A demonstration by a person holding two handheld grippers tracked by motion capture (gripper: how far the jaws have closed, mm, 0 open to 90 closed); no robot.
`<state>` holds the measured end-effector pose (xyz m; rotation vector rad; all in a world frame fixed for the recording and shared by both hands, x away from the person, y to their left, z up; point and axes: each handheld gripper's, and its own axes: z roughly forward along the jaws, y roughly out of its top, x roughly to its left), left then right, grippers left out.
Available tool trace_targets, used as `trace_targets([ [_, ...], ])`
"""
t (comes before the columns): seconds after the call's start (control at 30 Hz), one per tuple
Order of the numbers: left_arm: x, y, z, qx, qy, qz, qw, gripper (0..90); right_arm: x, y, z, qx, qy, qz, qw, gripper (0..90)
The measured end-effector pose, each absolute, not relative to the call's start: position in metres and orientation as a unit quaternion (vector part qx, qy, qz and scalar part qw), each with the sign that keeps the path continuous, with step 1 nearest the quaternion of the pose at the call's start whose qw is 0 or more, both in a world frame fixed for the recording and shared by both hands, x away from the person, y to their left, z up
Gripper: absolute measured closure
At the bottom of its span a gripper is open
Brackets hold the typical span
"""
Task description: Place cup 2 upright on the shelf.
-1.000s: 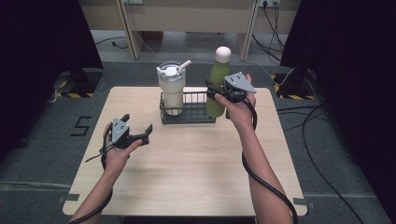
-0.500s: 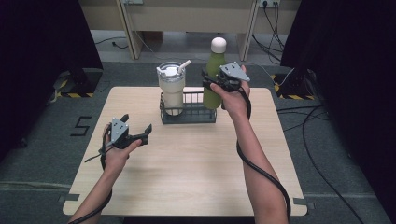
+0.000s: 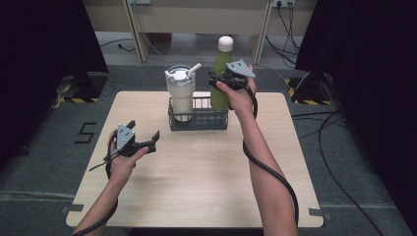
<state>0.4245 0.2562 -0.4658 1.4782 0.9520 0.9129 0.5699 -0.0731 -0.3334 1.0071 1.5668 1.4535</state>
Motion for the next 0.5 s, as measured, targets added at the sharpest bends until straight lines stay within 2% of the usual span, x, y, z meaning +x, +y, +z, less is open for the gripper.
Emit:
trace_targets([
  [0.5, 0.425, 0.259, -0.466, 0.621, 0.405, 0.386, 0.549, 0.0, 0.591, -0.063, -0.349, 0.412, 0.621, 0.557, 0.367, 23.3],
])
